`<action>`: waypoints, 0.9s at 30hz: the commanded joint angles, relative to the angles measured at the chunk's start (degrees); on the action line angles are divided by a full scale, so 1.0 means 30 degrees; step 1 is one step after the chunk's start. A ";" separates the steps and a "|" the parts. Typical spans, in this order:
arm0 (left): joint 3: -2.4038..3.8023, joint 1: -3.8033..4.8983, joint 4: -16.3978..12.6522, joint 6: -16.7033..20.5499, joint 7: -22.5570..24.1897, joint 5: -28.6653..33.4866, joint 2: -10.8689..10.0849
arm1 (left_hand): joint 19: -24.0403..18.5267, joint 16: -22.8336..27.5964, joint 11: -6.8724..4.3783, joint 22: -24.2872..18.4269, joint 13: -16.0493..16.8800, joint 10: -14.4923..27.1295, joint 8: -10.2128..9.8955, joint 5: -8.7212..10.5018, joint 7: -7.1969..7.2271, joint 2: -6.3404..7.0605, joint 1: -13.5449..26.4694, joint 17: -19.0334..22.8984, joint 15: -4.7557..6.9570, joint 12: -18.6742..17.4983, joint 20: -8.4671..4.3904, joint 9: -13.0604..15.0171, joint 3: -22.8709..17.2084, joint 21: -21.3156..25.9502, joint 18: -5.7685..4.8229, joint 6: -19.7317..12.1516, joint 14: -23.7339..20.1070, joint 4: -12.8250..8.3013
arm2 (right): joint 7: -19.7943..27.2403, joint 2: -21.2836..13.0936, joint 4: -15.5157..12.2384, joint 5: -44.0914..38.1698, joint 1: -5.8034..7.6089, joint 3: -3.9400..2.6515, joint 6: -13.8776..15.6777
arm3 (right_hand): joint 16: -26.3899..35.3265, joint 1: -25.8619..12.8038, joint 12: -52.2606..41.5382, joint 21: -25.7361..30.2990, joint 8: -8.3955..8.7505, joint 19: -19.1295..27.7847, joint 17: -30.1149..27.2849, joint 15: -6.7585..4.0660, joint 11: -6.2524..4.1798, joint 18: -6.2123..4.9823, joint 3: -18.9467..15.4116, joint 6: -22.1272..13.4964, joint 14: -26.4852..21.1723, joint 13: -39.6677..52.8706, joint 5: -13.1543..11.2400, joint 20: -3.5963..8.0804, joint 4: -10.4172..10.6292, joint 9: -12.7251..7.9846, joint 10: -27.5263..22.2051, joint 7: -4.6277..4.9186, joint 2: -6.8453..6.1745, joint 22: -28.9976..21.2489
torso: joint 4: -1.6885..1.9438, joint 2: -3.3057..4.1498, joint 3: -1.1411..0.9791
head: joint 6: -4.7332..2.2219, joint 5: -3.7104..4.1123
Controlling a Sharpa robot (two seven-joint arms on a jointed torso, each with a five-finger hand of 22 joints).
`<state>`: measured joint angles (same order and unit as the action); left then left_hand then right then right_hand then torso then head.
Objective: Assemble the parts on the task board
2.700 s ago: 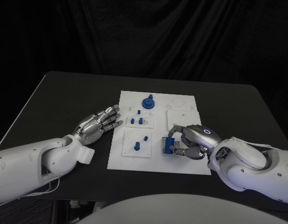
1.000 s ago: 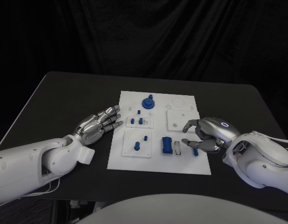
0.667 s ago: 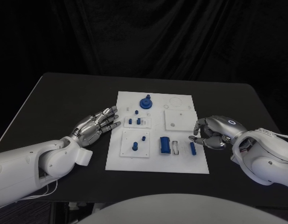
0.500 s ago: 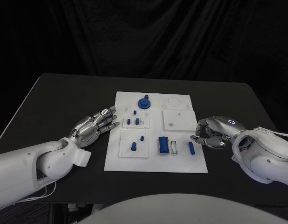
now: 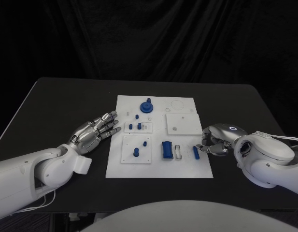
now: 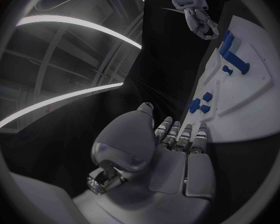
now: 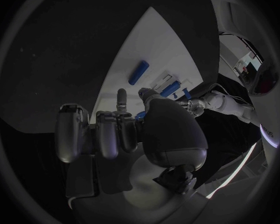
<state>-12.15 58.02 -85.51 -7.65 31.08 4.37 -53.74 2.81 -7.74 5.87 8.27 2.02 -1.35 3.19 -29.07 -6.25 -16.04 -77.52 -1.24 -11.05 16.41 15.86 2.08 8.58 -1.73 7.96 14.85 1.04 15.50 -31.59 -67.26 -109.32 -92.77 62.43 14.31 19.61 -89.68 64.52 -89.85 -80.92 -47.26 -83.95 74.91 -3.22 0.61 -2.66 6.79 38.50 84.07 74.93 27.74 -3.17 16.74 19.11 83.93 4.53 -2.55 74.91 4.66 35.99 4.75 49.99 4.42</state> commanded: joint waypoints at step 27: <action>0.0017 -0.0086 0.0099 -0.0319 0.0090 -0.0021 0.0204 | 0.0068 -0.0084 0.0052 -0.0027 0.0013 -0.0075 0.0074 -0.0120 -0.0118 -0.0047 -0.0216 -0.0023 -0.0121 0.0082 0.0101 0.0006 -0.0008 -0.0081 0.0303 -0.0032 0.0026 0.0054 | -0.1244 0.1655 0.1317 -0.0285 -0.0949 -0.0004 -0.2330 | 0.0073 0.0686 -0.0049 -0.0278 0.0124 -0.0955 0.4676 -0.0341 -0.0437 0.0224 0.0669 0.0813 0.1895 0.5022 0.1700 0.0342 -0.0486 0.0666 0.2023 -0.0356 -0.0022 0.4168 | -0.0011 0.0020 0.0015 | 0.0002 -0.0069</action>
<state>-12.15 57.88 -85.13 -7.78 30.88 4.37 -53.23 2.81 -7.74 5.87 8.26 2.00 -1.35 3.19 -29.07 -6.25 -16.04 -77.52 -1.23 -11.05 16.39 15.86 2.06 8.58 -1.73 7.96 14.85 1.04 15.49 -33.72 -62.47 -105.85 -93.54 60.28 13.89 15.45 -89.68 66.05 -89.85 -81.45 -47.98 -84.06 74.91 -3.85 -0.43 -2.67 8.60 40.81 83.90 74.92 32.31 -2.45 15.33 21.94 83.94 3.51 -2.59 74.91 4.69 36.05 4.79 49.99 4.38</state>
